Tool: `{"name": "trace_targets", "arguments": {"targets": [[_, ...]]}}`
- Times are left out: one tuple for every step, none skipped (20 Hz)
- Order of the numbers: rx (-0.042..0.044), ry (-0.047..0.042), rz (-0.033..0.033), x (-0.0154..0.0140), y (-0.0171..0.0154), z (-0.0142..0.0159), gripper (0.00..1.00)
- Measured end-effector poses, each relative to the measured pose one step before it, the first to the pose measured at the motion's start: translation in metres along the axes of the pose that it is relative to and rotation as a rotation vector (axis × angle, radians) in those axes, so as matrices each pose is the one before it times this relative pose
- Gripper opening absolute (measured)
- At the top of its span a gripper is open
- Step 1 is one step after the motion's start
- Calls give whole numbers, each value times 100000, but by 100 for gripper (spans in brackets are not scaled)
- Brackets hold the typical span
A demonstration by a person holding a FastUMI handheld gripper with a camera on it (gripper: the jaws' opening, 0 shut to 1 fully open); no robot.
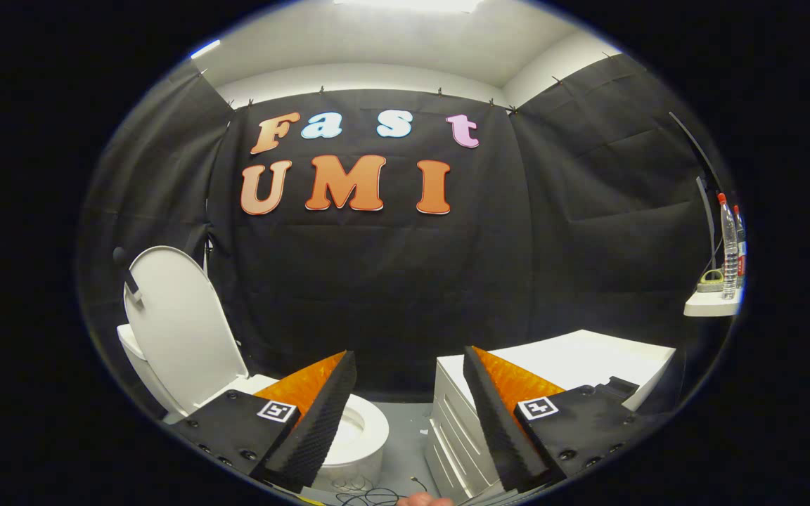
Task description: Open the toilet lid.
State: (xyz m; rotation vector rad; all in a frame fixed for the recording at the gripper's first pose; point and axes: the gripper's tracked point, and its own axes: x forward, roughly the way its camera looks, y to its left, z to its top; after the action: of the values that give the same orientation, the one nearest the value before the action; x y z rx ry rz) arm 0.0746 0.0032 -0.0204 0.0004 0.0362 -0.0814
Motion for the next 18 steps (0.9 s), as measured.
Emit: {"name": "trace_targets", "arguments": {"targets": [[-79, -275, -71, 54, 0, 66, 99], [-147, -120, 48, -22, -13, -30, 99], [-42, 99, -47, 212, 58, 37, 98], [85, 220, -41, -31, 53, -171, 99], [22, -23, 36, -106, -23, 22, 99], [66, -47, -107, -56, -75, 8, 99], [52, 112, 34, 80, 78, 109, 99], [-66, 109, -39, 28, -16, -34, 98], [-142, 9, 7, 52, 59, -78, 98], [-108, 32, -44, -40, 28, -2, 98], [-28, 90, 36, 3, -16, -31, 98], [91, 74, -33, -36, 19, 41, 98], [94, -16, -33, 1, -86, 39, 98], [26, -52, -41, 36, 52, 25, 98], [-47, 47, -108, 77, -44, -59, 98], [-246, 95, -83, 11, 46, -57, 99], [-565, -4, -277, 39, -72, -21, 98], [-456, 4, -328, 22, -102, -125, 99]]}}
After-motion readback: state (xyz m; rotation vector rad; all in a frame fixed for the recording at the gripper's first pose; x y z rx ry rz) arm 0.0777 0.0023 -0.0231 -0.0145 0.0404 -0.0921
